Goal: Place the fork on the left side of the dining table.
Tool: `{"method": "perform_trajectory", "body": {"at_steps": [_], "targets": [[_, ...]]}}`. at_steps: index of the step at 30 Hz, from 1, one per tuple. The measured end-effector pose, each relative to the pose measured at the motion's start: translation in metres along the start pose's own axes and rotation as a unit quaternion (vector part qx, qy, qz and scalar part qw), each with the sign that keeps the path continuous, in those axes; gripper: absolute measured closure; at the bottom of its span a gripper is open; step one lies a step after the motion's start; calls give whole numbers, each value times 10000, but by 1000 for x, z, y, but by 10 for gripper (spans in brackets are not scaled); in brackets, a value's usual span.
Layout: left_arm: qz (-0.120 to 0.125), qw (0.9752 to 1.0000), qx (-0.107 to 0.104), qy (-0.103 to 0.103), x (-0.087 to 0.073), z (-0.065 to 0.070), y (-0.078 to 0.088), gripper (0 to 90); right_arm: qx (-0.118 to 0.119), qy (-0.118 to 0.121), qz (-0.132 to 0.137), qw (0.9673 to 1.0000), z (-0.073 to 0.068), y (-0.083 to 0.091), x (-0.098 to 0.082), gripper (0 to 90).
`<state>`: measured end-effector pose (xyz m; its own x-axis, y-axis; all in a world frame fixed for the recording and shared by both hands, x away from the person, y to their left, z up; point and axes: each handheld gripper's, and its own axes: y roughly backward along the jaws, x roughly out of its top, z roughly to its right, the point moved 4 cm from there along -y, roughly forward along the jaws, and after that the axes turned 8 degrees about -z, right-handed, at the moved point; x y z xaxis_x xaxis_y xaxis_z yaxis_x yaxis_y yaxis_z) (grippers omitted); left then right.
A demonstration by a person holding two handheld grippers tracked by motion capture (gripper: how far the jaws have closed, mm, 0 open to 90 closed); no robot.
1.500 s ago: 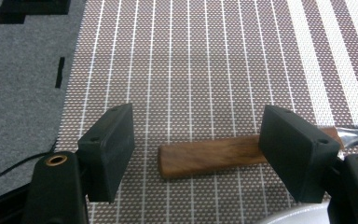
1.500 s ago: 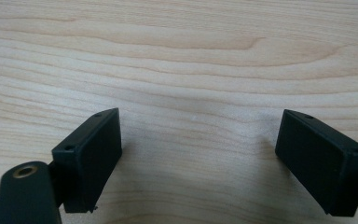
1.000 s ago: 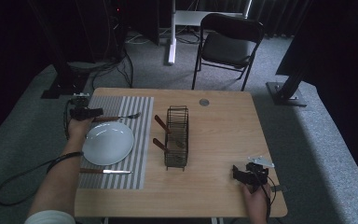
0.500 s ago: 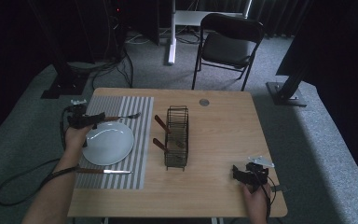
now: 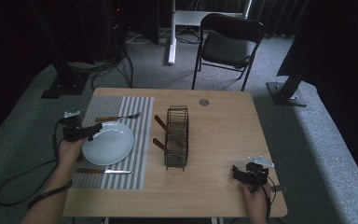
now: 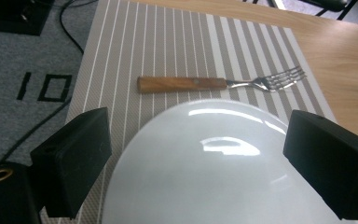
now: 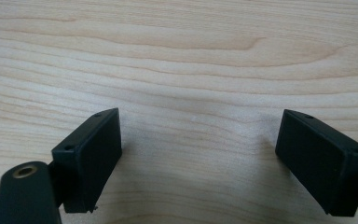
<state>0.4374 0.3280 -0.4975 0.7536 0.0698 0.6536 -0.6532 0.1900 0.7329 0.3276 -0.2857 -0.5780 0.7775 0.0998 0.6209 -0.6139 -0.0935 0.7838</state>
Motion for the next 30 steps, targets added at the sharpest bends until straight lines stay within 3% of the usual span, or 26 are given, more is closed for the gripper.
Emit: {"method": "perform_trajectory", "body": {"at_steps": [11,20,22,24,30], "targets": [[48,9997,-123,-201,-25,3,15,78,-1,0,0,10000,0,0,0,140],[58,9986,-285,-446,-54,13,28,78,-2,-1,0,10000,0,0,0,140],[71,9984,-337,-448,-61,14,30,78,-1,0,0,10000,0,0,0,140],[94,9980,-520,-338,-67,14,32,78,-1,1,0,10000,0,0,0,140],[98,9983,-418,-384,-88,11,37,78,-2,1,-1,10000,0,0,0,140]]}}
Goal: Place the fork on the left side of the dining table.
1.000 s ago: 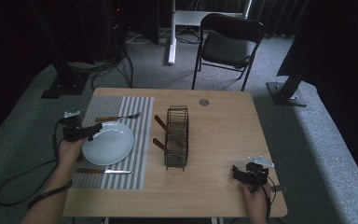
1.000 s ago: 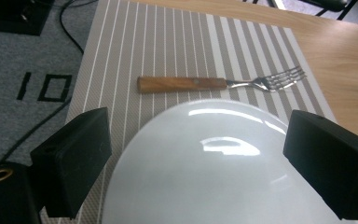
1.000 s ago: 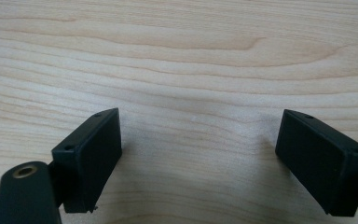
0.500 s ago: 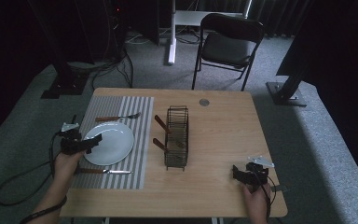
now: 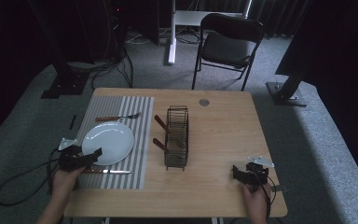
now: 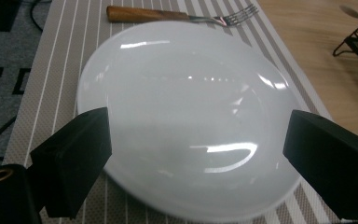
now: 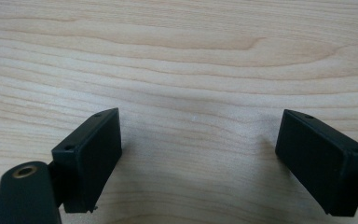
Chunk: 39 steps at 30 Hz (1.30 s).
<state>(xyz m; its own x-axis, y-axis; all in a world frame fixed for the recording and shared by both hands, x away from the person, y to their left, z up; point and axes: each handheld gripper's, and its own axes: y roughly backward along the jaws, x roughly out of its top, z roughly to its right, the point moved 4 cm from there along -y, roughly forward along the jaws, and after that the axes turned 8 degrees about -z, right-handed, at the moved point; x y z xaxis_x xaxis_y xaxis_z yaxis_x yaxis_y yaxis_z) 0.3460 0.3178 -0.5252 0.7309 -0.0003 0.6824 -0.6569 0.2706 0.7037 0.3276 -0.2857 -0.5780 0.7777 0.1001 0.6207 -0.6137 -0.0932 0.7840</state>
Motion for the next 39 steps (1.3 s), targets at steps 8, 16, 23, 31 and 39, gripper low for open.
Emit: {"method": "perform_trajectory", "body": {"at_steps": [8,16,23,31,39], "targets": [[20,9995,119,-309,-30,13,11,78,0,0,0,10000,0,0,0,140],[83,9993,124,-353,-55,24,23,78,2,-10,-4,10000,0,0,0,140],[122,9989,360,-288,-75,28,28,78,1,-10,-5,10000,0,0,0,140],[13,9963,859,-93,-88,29,29,77,1,-10,-5,10000,0,0,0,140],[-346,9944,993,-127,-95,30,25,0,2,-11,-5,10000,0,0,0,139]]}}
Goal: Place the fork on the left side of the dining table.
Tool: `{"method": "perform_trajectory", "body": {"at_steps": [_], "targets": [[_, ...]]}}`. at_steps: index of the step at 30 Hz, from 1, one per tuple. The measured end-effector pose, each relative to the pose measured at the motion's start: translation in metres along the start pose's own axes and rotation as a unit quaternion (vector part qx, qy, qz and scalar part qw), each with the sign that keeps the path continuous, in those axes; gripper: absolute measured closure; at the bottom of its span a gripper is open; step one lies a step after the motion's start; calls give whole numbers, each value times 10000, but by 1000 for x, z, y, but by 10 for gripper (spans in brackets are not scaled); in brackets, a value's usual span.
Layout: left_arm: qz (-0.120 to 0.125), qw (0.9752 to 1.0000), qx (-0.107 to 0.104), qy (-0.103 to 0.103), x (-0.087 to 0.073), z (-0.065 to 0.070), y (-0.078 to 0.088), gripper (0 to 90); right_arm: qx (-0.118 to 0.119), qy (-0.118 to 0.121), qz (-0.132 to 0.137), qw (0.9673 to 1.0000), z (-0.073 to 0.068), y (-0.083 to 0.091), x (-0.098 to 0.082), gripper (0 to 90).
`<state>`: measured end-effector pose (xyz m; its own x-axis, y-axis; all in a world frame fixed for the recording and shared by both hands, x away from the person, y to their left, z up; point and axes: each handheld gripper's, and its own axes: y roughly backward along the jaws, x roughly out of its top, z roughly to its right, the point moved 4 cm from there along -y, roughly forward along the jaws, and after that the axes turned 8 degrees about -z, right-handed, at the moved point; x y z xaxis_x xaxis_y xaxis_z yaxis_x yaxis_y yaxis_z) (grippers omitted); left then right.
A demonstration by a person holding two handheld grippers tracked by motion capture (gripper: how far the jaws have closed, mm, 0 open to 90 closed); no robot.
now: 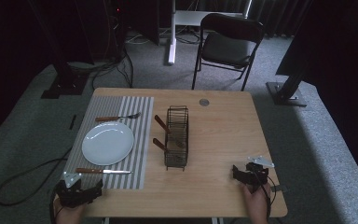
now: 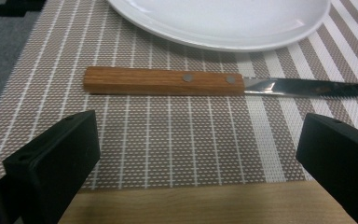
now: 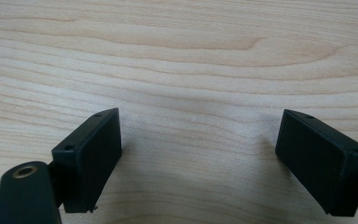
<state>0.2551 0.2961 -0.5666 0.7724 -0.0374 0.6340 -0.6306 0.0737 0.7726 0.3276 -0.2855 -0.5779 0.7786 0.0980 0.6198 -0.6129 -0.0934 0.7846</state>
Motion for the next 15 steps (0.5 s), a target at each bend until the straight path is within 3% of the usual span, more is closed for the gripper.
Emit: {"method": "perform_trajectory", "body": {"at_steps": [8,15], "targets": [[-100,9999,123,61,2,-9,-14,0,-1,1,0,10000,0,0,0,140],[-118,9998,151,-38,3,-5,-16,0,-1,2,0,10000,0,0,0,140]]}}
